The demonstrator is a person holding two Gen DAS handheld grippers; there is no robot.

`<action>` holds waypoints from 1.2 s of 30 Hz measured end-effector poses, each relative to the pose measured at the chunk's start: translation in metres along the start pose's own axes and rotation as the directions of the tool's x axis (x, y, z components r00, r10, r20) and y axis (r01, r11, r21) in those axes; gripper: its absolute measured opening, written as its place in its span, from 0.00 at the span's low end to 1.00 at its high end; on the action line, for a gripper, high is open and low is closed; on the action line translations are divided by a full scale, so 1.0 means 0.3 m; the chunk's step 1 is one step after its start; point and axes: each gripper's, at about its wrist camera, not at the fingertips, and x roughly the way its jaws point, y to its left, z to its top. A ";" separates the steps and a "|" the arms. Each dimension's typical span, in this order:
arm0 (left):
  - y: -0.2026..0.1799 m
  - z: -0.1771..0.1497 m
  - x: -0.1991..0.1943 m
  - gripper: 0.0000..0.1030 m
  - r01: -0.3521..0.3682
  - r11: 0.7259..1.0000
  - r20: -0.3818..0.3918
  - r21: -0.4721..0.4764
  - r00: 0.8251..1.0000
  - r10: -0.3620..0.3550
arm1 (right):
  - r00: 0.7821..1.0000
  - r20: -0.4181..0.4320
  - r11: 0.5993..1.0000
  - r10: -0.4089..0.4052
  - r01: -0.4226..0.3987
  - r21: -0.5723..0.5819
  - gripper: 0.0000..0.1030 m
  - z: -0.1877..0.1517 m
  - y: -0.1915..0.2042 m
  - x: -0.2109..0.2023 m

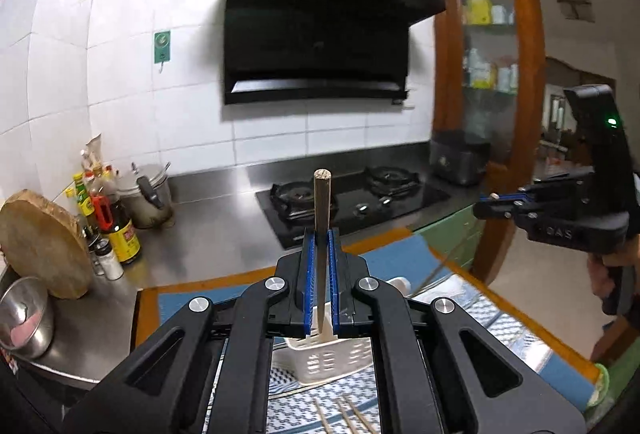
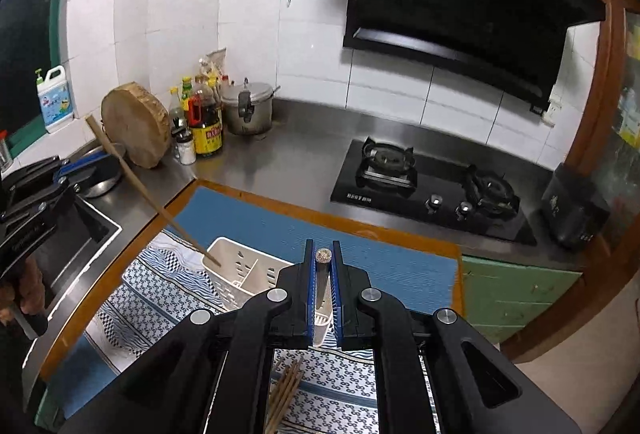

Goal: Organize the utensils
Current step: 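Lift both chopsticks over the white holder and open both tools to drop them in, then lower both tools to the loose chopsticks and close each on one chopstick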

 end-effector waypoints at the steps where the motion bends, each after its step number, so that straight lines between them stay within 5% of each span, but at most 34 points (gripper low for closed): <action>1: 0.009 -0.004 0.022 0.05 -0.001 1.000 -0.014 -0.007 1.000 0.001 | 1.000 -0.012 1.000 0.005 -0.005 0.002 0.07 -0.005 0.000 0.026; 9: 0.101 -0.107 0.163 0.06 -0.044 0.996 -0.117 -0.080 0.993 0.035 | 0.998 -0.059 1.000 0.018 -0.018 -0.009 0.07 -0.066 0.018 0.150; 13: 0.120 -0.124 0.165 0.07 -0.058 0.994 -0.134 -0.094 0.990 0.045 | 0.999 -0.037 1.000 0.007 -0.008 -0.009 0.27 -0.072 0.016 0.135; 20: 0.106 -0.133 0.071 0.09 -0.073 0.994 -0.118 -0.087 0.991 0.062 | 1.000 0.021 1.000 -0.008 0.008 -0.005 0.34 -0.115 0.015 0.011; 22: 0.094 -0.155 0.019 0.16 -0.057 0.994 -0.110 -0.090 0.993 0.047 | 0.999 0.035 1.000 -0.003 0.003 -0.005 0.39 -0.162 0.027 -0.034; 24: 0.082 -0.189 -0.037 0.48 -0.071 0.993 -0.100 -0.093 0.993 0.062 | 0.999 0.033 1.000 -0.003 0.003 -0.006 0.39 -0.225 0.045 -0.066; 25: 0.075 -0.206 -0.062 0.52 -0.078 0.992 -0.094 -0.095 0.993 0.069 | 1.000 0.029 1.000 -0.002 0.002 -0.006 0.39 -0.264 0.055 -0.079; 36: 0.003 -0.543 -0.207 0.54 -0.025 0.992 -0.246 -0.124 0.969 -0.006 | 0.993 -0.117 1.000 0.014 -0.011 0.020 0.39 -0.740 0.181 -0.073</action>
